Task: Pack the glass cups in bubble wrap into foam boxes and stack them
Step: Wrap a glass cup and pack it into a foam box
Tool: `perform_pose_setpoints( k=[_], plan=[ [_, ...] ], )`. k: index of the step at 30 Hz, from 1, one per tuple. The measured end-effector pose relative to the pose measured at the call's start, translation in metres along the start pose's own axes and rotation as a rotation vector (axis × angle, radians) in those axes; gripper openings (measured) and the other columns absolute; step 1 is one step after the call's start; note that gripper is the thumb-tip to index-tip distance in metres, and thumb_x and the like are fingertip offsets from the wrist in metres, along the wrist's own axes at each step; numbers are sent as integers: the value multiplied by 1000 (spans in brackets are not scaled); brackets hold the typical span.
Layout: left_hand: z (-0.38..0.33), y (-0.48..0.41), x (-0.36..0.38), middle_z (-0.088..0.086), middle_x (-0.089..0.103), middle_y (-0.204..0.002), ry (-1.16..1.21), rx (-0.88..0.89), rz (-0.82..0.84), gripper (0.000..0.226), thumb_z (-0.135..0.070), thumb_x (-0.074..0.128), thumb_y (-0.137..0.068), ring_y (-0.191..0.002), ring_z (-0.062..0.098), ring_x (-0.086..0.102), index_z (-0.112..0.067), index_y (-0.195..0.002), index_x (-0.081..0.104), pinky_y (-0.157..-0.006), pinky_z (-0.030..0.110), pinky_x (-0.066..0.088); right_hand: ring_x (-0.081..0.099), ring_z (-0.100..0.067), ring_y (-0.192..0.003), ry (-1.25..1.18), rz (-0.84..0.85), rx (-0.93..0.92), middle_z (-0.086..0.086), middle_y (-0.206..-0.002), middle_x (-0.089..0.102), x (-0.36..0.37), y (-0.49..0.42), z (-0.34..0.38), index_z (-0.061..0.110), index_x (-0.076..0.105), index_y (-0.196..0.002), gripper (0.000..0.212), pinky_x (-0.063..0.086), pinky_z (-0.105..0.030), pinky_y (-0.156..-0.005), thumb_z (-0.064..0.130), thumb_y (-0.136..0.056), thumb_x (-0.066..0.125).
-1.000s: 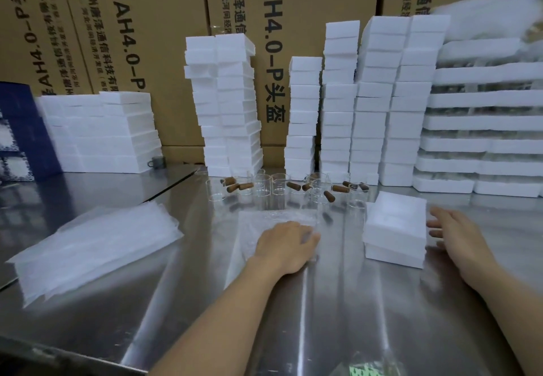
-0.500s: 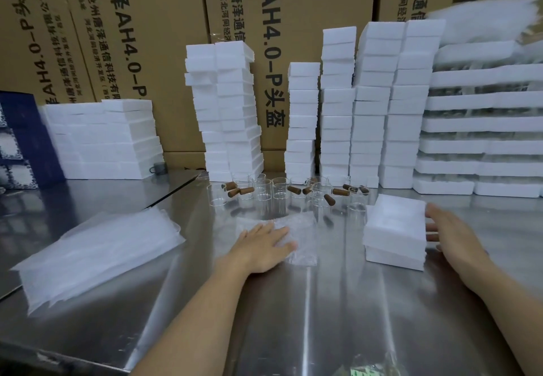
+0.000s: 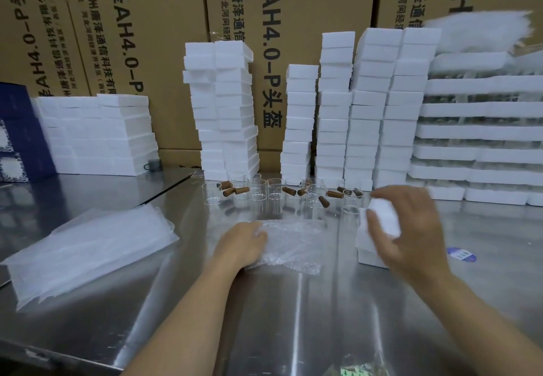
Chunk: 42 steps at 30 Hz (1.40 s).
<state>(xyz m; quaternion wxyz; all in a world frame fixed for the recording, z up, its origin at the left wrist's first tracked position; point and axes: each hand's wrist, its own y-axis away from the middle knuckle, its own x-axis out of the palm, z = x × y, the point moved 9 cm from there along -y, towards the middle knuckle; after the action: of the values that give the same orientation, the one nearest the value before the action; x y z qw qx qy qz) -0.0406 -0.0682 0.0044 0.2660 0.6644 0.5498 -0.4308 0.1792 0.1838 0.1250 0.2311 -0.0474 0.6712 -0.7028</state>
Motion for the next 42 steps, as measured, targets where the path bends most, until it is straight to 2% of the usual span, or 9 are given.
perform_pose_setpoints(
  k=[3,7,13,16,20,27,34,39,42],
  plan=[
    [-19,6,-5,0,56,-157,32,58,-60,43,-45,52,-106,-142,25,51,-34,-147,61,-117,42,43,64,-14,-67,-22,382,-165,10,-78,66,52,16,65,22,71,-102,25,57,-34,-62,40,-99,54],
    [-16,14,-30,-2,60,-150,67,-12,-125,57,-64,57,-98,-133,24,59,-35,-147,59,-106,41,49,68,-23,-82,205,933,-190,7,-101,69,115,68,74,35,46,-131,45,53,-38,-69,66,-101,34],
    [-14,36,-17,6,56,-152,168,32,395,102,-58,93,-74,-121,18,59,-46,-159,38,-110,33,45,65,-24,-81,196,877,-75,10,-113,61,109,69,49,36,38,-119,42,42,-38,-62,69,-92,36],
    [-20,38,-18,9,65,-142,185,62,373,107,-35,98,-77,-108,17,58,-45,-162,34,-97,27,46,62,-22,-78,253,903,-19,10,-107,56,108,70,32,36,39,-111,37,44,-37,-62,65,-89,37],
    [-11,33,-17,-7,77,-75,288,18,377,103,-16,91,-85,-72,11,71,-41,-164,30,-62,15,50,60,-22,-79,277,953,57,8,-95,55,112,73,16,32,38,-95,17,51,-38,-68,47,-88,40],
    [17,28,-25,0,79,-85,408,-88,364,97,-20,93,-83,-76,12,72,-51,-155,37,-70,28,45,60,-23,-81,346,919,136,8,-93,54,109,69,-11,30,41,-92,5,52,-40,-68,33,-92,45],
    [28,17,-32,-1,74,-70,397,-101,243,82,-8,79,-88,-55,6,65,-52,-145,42,-53,22,43,59,-21,-83,423,913,246,12,-96,54,102,70,-36,32,46,-102,9,45,-35,-65,34,-93,48],
    [1,16,-53,4,60,-138,189,30,-182,59,-12,66,-92,-117,22,62,-33,-147,57,-100,38,53,66,-25,-95,515,908,360,5,-111,63,96,71,-46,27,54,-113,23,51,-37,-73,38,-95,46],
    [-42,28,-47,-8,59,-146,112,246,-319,42,-24,63,-100,-134,17,54,-34,-141,63,-114,42,44,63,-21,-104,410,877,380,8,-120,59,99,72,-44,30,53,-125,29,52,-37,-78,37,-97,47]
  ],
)
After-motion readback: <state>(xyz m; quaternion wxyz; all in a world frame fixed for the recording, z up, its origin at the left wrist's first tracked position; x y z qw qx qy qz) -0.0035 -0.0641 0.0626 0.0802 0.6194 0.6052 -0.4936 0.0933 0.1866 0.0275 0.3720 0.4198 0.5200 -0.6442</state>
